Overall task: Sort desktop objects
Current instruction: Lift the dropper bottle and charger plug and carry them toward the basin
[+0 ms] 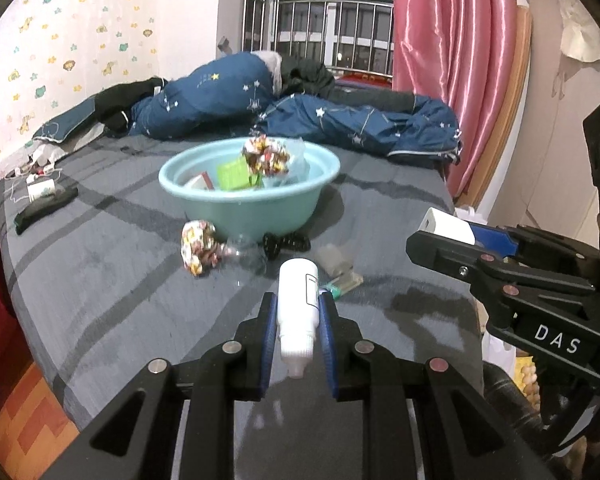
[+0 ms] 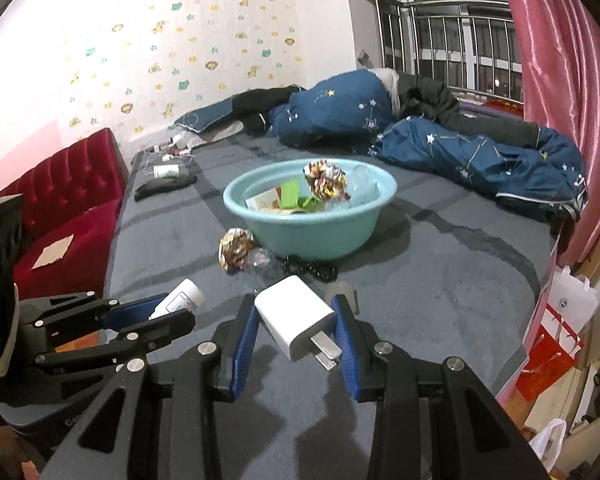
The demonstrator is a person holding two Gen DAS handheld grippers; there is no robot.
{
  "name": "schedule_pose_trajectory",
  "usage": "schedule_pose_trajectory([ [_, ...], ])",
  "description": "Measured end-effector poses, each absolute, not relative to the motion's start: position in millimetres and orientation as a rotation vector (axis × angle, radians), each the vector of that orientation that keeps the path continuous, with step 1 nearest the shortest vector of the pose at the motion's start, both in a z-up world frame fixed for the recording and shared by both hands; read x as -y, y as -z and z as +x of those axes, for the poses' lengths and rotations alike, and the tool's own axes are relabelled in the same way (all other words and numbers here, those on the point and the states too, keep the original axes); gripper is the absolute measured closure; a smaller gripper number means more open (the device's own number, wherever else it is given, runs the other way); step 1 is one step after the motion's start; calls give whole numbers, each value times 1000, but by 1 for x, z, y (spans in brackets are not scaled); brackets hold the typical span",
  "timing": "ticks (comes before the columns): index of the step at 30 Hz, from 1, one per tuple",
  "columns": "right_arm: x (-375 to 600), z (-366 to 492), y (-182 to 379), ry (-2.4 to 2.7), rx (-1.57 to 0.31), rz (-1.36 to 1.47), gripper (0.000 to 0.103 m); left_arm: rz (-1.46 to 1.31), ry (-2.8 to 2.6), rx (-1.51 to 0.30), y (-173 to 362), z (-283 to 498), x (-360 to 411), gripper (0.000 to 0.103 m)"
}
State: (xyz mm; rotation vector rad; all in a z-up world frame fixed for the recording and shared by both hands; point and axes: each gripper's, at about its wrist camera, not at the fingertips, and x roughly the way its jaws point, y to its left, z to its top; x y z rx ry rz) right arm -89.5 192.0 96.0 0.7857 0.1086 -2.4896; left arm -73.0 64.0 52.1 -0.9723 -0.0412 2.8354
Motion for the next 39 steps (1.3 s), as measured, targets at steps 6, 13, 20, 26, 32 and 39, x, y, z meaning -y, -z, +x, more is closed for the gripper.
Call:
schedule_pose_trajectory([
  [6,-193,-89,-109,2497,-108,761,63,-917,-2853,47,-69,-75,-63,81],
  [13,-195,-91,-126,2513,-97,716,63,-848,-2866,51,-91,-78,-63,81],
  [20,-196,-97,-146,2521,-93,676,63,-817,-2871,55,-101,-84,-63,81],
  [26,-194,-107,-162,2536,-93,637,63,-812,-2877,64,-106,-95,-60,81],
  [32,-192,-122,-176,2548,-88,610,63,-783,-2891,70,-116,-110,-55,81],
  [39,-183,-143,-191,2553,-97,574,63,-777,-2895,83,-121,-128,-44,81],
])
